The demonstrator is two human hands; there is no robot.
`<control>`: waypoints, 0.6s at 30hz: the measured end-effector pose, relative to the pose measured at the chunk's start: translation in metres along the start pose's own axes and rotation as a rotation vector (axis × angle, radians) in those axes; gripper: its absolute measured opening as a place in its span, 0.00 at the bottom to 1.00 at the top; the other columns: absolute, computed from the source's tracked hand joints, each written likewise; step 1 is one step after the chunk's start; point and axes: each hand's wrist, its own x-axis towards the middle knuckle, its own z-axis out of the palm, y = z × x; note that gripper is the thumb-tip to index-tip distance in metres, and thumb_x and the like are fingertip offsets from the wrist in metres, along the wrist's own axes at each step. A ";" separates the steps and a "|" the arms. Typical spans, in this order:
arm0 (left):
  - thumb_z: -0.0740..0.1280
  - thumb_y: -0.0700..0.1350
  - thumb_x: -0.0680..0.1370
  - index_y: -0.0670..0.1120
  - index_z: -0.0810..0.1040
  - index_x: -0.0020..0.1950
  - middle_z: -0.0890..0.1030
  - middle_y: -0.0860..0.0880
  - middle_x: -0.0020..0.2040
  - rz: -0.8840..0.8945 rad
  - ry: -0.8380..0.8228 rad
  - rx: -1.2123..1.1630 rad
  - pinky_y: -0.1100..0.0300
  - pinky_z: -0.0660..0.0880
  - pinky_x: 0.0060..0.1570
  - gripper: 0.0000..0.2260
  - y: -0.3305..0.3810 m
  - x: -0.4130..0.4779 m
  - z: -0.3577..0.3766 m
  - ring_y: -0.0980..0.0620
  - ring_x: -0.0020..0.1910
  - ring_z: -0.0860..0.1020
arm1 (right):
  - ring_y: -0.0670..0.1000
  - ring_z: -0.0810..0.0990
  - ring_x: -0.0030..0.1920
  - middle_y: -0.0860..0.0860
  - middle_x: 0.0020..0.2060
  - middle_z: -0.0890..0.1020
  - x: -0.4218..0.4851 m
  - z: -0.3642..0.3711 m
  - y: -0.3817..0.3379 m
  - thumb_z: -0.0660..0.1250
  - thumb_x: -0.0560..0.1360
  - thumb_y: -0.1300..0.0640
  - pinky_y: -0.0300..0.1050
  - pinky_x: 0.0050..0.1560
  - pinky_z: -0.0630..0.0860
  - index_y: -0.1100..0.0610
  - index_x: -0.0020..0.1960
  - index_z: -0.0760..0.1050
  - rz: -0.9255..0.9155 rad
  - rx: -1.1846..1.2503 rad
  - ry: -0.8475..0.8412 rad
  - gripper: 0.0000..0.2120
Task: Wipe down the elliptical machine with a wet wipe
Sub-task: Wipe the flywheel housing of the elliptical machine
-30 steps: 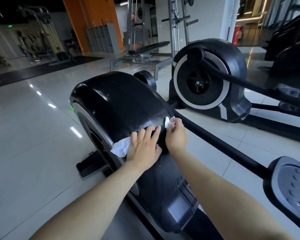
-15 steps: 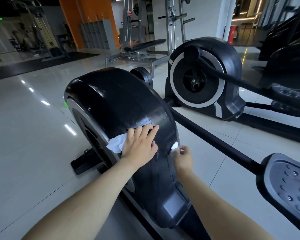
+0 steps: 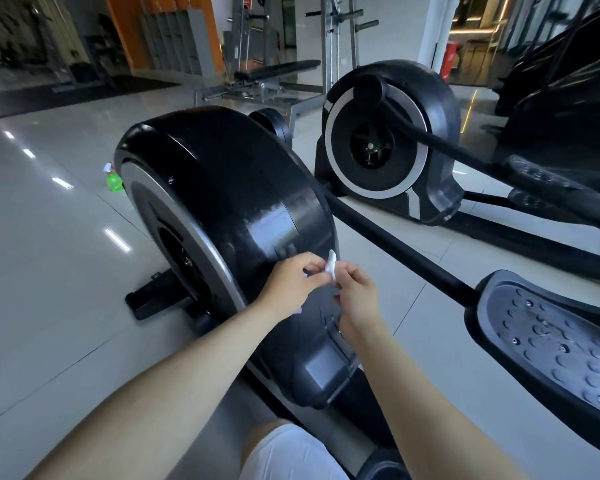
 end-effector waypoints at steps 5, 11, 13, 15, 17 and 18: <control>0.71 0.47 0.79 0.51 0.81 0.45 0.82 0.58 0.41 -0.002 -0.043 0.011 0.75 0.69 0.40 0.04 0.003 -0.002 -0.006 0.67 0.38 0.76 | 0.48 0.76 0.40 0.51 0.38 0.82 -0.006 -0.005 -0.001 0.65 0.81 0.60 0.39 0.41 0.71 0.58 0.46 0.79 0.004 -0.039 -0.026 0.06; 0.64 0.47 0.83 0.50 0.79 0.49 0.79 0.58 0.42 -0.042 0.011 -0.026 0.66 0.69 0.43 0.05 0.004 -0.001 0.001 0.60 0.40 0.74 | 0.51 0.76 0.44 0.52 0.41 0.81 -0.002 -0.009 -0.002 0.58 0.79 0.68 0.43 0.45 0.73 0.59 0.51 0.78 0.048 0.038 -0.011 0.11; 0.62 0.47 0.84 0.49 0.79 0.51 0.78 0.57 0.43 -0.075 0.073 -0.047 0.64 0.68 0.42 0.07 0.004 0.001 -0.002 0.60 0.40 0.73 | 0.52 0.77 0.45 0.51 0.42 0.81 0.001 -0.013 -0.002 0.58 0.80 0.68 0.43 0.45 0.73 0.60 0.51 0.78 0.075 0.129 0.012 0.11; 0.61 0.47 0.84 0.48 0.79 0.52 0.79 0.56 0.44 -0.103 0.116 -0.045 0.63 0.68 0.42 0.08 0.002 0.004 -0.005 0.58 0.42 0.75 | 0.51 0.82 0.47 0.51 0.43 0.84 0.003 -0.018 -0.003 0.56 0.83 0.67 0.44 0.47 0.75 0.59 0.50 0.77 0.097 0.225 0.013 0.11; 0.60 0.45 0.84 0.46 0.79 0.52 0.80 0.56 0.44 -0.120 0.147 -0.059 0.62 0.69 0.42 0.09 0.002 0.007 -0.007 0.57 0.42 0.75 | 0.51 0.85 0.48 0.52 0.45 0.85 0.003 -0.021 -0.002 0.55 0.85 0.65 0.46 0.50 0.78 0.60 0.51 0.76 0.119 0.297 0.005 0.12; 0.60 0.45 0.84 0.46 0.79 0.51 0.80 0.56 0.43 -0.134 0.157 -0.073 0.62 0.69 0.42 0.09 0.001 0.007 -0.007 0.56 0.42 0.76 | 0.51 0.84 0.46 0.53 0.45 0.85 0.003 -0.020 -0.002 0.55 0.85 0.64 0.46 0.50 0.79 0.60 0.51 0.76 0.130 0.320 0.007 0.12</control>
